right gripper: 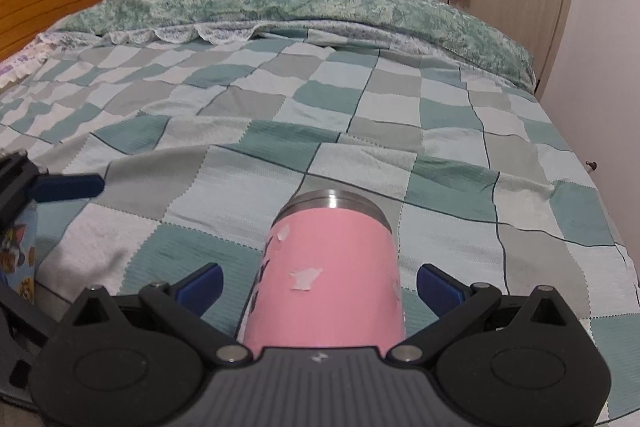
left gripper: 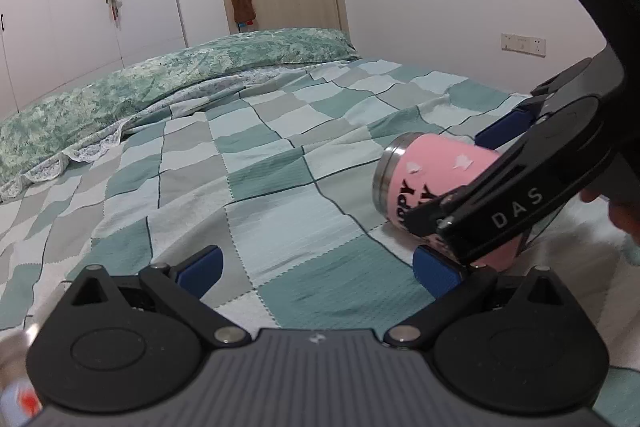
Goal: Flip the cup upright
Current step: 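Lift the pink cup off the bed with the right tool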
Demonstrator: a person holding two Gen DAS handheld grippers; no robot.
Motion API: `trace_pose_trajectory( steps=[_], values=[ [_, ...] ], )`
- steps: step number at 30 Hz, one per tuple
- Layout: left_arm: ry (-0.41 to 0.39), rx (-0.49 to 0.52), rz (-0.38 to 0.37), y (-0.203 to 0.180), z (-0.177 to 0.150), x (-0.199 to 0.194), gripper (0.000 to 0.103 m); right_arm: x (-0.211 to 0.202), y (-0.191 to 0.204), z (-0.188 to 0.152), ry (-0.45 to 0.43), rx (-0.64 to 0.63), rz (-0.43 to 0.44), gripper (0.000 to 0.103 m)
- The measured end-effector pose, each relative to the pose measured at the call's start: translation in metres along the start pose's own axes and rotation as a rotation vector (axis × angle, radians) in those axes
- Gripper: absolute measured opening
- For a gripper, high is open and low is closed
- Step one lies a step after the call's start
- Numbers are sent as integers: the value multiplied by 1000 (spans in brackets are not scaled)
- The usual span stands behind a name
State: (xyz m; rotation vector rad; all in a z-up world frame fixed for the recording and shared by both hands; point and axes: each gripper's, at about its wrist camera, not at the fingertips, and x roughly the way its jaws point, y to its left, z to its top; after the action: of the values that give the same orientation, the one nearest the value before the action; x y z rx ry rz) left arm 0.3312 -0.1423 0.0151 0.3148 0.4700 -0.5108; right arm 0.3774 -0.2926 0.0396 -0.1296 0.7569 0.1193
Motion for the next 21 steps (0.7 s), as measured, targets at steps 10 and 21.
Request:
trace_pose_trajectory(
  steps=[10,21],
  values=[
    [43,-32,-4,14,-9,13,103,14,2,0,57,1,-18,103],
    [44,-21,-23,16,-12,14,103,24,2,-2,89,31,-39,102]
  ],
)
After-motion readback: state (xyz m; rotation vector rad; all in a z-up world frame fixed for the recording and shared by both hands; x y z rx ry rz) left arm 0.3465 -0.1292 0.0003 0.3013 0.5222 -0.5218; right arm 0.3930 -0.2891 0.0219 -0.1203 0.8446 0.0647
